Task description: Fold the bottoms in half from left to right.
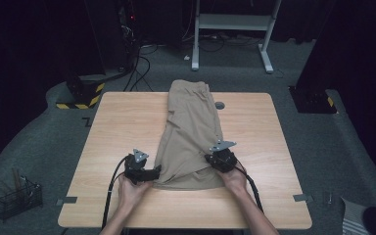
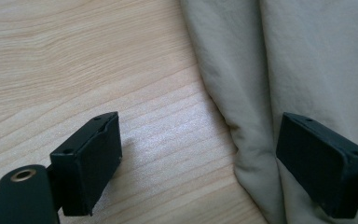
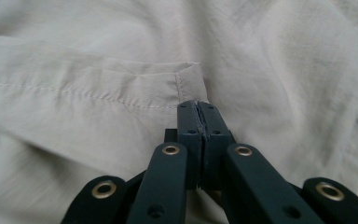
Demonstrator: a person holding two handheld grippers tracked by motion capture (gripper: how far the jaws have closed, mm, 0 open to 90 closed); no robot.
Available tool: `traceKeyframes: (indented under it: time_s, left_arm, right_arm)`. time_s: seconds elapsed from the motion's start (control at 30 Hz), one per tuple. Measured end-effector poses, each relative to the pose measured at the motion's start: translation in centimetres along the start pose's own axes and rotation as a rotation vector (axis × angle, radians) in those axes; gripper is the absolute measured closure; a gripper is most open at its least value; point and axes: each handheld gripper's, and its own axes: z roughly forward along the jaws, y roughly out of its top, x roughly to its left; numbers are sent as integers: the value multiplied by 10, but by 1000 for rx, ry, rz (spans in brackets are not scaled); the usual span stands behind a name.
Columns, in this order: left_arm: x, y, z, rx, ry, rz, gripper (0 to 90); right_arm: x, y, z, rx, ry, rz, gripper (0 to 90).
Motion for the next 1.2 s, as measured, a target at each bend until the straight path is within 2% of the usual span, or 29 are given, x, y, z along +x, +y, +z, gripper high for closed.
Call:
traceKeyframes:
  time_s: [0.2,0.37,0.43,0.57,0.63,0.7,0.83,0.93,1.13,1.2]
  left_arm:
    - [0,0,0,2,-2,0,138]
    - [1,2,-1,20,-10,-5,140]
    - [1,4,-3,18,-22,-19,151]
    - [0,16,-7,-7,-57,-20,153]
    - [-6,20,-7,-5,-63,3,152]
    - [-13,21,-5,1,-67,24,151]
    - [-28,18,2,31,-74,62,150]
    - [-38,12,5,46,-66,96,150]
    - [-43,4,-5,50,-76,134,144]
    - [-41,3,-9,54,-81,128,146]
  right_arm:
    - [5,-23,-33,-74,18,13,889]
    - [9,-50,-53,-71,29,15,866]
    - [9,-56,-59,-77,41,25,824]
    - [5,-53,-69,-139,47,59,717]
    - [2,-40,-69,-179,39,68,680]
    - [0,-29,-67,-191,33,72,670]
    - [-3,-14,-55,-192,45,85,661]
    - [-3,-13,-49,-176,71,116,654]
    - [7,-40,-55,-97,85,83,646]
    - [8,-50,-61,-86,86,78,634]
